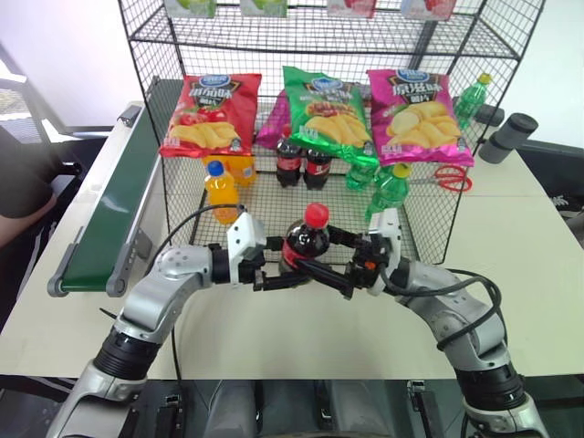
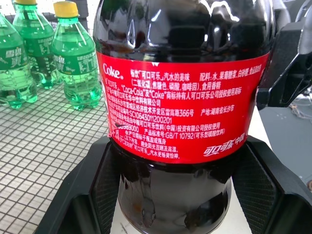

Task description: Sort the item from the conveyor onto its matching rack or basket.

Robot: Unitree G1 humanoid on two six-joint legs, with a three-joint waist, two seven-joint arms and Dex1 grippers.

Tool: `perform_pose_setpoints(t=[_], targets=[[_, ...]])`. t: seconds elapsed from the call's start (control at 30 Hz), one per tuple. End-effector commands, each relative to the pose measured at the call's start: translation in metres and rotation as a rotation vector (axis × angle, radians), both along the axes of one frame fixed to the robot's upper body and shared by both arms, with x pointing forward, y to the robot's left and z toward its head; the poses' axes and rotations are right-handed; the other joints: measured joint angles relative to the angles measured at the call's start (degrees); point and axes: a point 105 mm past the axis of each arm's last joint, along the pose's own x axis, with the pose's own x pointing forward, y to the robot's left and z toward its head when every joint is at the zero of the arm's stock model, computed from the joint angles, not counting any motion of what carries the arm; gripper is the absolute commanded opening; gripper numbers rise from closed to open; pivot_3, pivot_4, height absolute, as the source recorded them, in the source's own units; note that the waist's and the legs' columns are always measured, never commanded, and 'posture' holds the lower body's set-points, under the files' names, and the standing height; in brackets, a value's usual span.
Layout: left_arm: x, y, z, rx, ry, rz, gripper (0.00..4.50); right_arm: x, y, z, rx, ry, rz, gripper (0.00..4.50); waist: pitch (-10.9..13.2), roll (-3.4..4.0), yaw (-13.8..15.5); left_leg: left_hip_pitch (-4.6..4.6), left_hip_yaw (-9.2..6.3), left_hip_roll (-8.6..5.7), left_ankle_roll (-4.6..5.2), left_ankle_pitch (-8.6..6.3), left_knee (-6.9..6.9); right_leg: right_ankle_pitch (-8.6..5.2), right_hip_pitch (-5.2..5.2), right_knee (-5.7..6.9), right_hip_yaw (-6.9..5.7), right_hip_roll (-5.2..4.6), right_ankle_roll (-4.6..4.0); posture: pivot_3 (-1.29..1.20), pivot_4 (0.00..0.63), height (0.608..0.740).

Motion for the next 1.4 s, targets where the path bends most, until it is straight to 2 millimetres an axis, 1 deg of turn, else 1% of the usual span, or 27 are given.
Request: perform_pose_setpoints(t=[0.03, 0.1, 0.13, 0.17, 0.2, 0.3, 0.43, 0.53, 0.67, 0.77, 0.87, 0.93, 1.03, 1.2, 1.4], targets=[[-0.003, -0.004, 0.022, -0.046, -0.093, -0.025, 2.77, -0.005, 0.0, 0.013, 0.02, -0.045, 0.021, 2.95, 0.0, 0.0, 0.0, 0.0, 0.0, 0.0, 0.0, 0.0, 0.0, 0.0, 0.0, 0.0, 0.0, 0.0, 0.0, 0.0, 0.15, 0.74], [-0.003, -0.003, 0.023, -0.062, -0.055, -0.023, 2.77, -0.002, 0.0, 0.014, 0.017, -0.055, 0.01, 2.95, 0.0, 0.0, 0.0, 0.0, -0.01, 0.0, 0.0, 0.0, 0.0, 0.0, 0.0, 0.01, 0.0, 0.01, 0.0, 0.0, 0.15, 0.74], [-0.002, -0.003, 0.023, -0.068, -0.037, -0.02, 3.78, -0.001, 0.0, 0.014, 0.016, -0.061, 0.006, 2.95, 0.0, 0.0, 0.0, 0.0, -0.01, 0.0, 0.0, 0.0, 0.0, 0.0, 0.0, 0.01, 0.0, 0.01, 0.0, 0.0, 0.15, 0.74], [-0.002, -0.002, 0.022, -0.064, -0.03, -0.017, 4.02, 0.0, 0.0, 0.015, 0.016, -0.065, 0.0, 2.95, 0.0, 0.0, 0.0, 0.0, -0.01, 0.0, 0.0, 0.0, 0.0, 0.0, 0.0, 0.01, 0.0, 0.01, 0.0, 0.0, 0.15, 0.74], [0.0, -0.001, 0.021, -0.053, -0.046, -0.002, 4.46, 0.002, 0.0, 0.016, 0.019, -0.071, -0.01, 2.95, 0.0, 0.0, 0.0, 0.0, -0.02, 0.01, 0.0, 0.0, 0.0, 0.0, 0.0, 0.01, 0.0, 0.02, 0.0, 0.0, 0.15, 0.74], [0.006, 0.004, 0.018, -0.027, -0.078, 0.05, 4.46, 0.007, -0.001, 0.017, 0.021, -0.087, -0.041, 2.95, 0.0, 0.0, -0.1, 0.01, -0.02, 0.01, 0.0, 0.0, 0.01, 0.0, 0.0, 0.01, 0.01, 0.03, 0.0, 0.0, 0.15, 0.74], [0.014, 0.039, 0.003, -0.015, -0.032, 0.215, 4.46, 0.032, -0.009, 0.013, -0.012, -0.152, -0.198, 2.95, 0.0, 0.0, -0.4, 0.03, 0.0, 0.04, 0.0, 0.0, 0.0, 0.0, -0.01, 0.03, 0.05, 0.07, 0.0, 0.0, 0.15, 0.74], [0.013, 0.057, -0.001, -0.029, -0.018, 0.302, 4.46, 0.047, -0.01, 0.007, -0.016, -0.168, -0.279, 2.95, 0.0, 0.01, -0.2, 0.03, -0.01, 0.08, 0.0, 0.0, 0.0, 0.0, -0.06, 0.08, 0.06, 0.1, -0.01, 0.0, 0.15, 0.74], [0.013, 0.088, 0.003, -0.111, -0.056, 0.507, 4.46, 0.077, -0.007, -0.009, -0.025, -0.196, -0.439, 2.95, 0.0, 0.01, -0.3, 0.03, 0.03, 0.08, 0.0, 0.0, 0.0, 0.0, -0.06, 0.08, 0.08, 0.05, -0.01, 0.0, 0.15, 0.74], [0.012, 0.102, 0.008, -0.156, -0.087, 0.611, 4.46, 0.092, -0.001, -0.011, -0.002, -0.213, -0.498, 2.95, 0.0, 0.01, -0.3, 0.03, 0.06, 0.07, -0.01, 0.0, 0.0, 0.0, -0.09, 0.13, 0.07, -0.12, 0.0, 0.0, 0.15, 0.74], [0.007, 0.113, 0.009, -0.186, -0.106, 0.693, 4.46, 0.109, 0.009, -0.019, -0.021, -0.22, -0.533, 2.95, 0.0, 0.02, -0.4, 0.02, 0.08, 0.03, -0.02, 0.0, 0.0, 0.0, -0.11, 0.17, 0.04, -0.23, 0.0, 0.0, 0.15, 0.74], [0.006, 0.117, 0.006, -0.188, -0.109, 0.727, 4.46, 0.12, 0.011, -0.026, -0.032, -0.216, -0.57, 2.95, 0.0, 0.03, -0.4, 0.03, 0.09, 0.01, -0.02, 0.0, 0.0, 0.0, -0.1, 0.18, 0.04, -0.26, 0.0, 0.0, 0.15, 0.74], [0.004, 0.117, 0.004, -0.19, -0.111, 0.743, 4.46, 0.13, 0.014, -0.03, -0.033, -0.214, -0.597, 2.95, 0.0, 0.02, -0.4, 0.03, 0.1, -0.01, -0.03, 0.01, 0.0, 0.0, -0.1, 0.19, 0.02, -0.29, 0.0, 0.0, 0.15, 0.74], [0.002, 0.113, 0.001, -0.196, -0.106, 0.744, 4.46, 0.141, 0.018, -0.036, -0.052, -0.211, -0.618, 2.95, 0.0, 0.03, -0.6, 0.03, 0.13, -0.02, -0.04, 0.01, 0.0, 0.0, -0.1, 0.19, 0.02, -0.34, 0.0, 0.0, 0.15, 0.74], [0.004, 0.11, 0.0, -0.199, -0.099, 0.729, 4.46, 0.149, 0.015, -0.039, -0.053, -0.184, -0.653, 2.95, 0.0, 0.03, -1.0, 0.04, 0.11, -0.02, -0.05, 0.01, 0.0, 0.0, -0.1, 0.24, 0.01, -0.35, -0.01, 0.0, 0.15, 0.74]])
